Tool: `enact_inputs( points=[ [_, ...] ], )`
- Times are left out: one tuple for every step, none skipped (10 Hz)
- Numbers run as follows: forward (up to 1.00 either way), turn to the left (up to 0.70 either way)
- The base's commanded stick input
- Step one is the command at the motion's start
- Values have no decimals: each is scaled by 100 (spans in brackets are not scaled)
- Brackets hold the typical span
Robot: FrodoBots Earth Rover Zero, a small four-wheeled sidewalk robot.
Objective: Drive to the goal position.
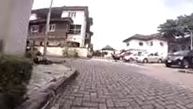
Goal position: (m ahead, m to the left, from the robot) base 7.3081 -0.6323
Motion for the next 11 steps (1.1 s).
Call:
enact_inputs(
  points=[
    [69,3],
    [69,3],
    [69,3],
    [69,3],
    [69,3],
    [69,3],
    [69,3],
    [69,3],
    [69,3],
    [69,3],
    [69,3]
  ],
)
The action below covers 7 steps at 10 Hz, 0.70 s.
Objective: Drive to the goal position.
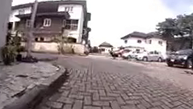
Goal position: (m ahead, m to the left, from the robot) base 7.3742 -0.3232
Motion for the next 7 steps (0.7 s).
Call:
enact_inputs(
  points=[
    [69,3],
    [69,3],
    [69,3],
    [69,3],
    [69,3],
    [69,3],
    [69,3]
  ],
)
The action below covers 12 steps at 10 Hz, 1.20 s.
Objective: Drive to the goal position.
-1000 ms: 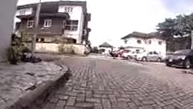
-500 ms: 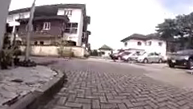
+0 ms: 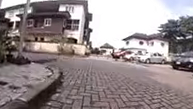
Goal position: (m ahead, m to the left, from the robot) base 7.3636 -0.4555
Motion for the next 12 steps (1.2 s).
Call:
enact_inputs(
  points=[
    [69,3],
    [69,3],
    [69,3],
    [69,3],
    [69,3],
    [69,3],
    [69,-4],
    [69,-28],
    [69,-16],
    [69,3],
    [69,3],
    [69,3]
  ],
)
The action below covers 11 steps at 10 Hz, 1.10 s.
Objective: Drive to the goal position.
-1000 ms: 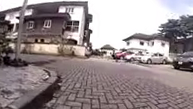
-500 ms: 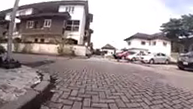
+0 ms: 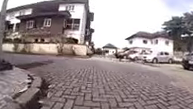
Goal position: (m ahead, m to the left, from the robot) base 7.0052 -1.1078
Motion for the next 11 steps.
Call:
enact_inputs(
  points=[
    [69,3],
    [69,3],
    [69,3],
    [69,3],
    [69,3],
    [69,3],
    [69,3],
    [69,3],
    [69,3],
    [69,3],
    [69,3]
  ],
)
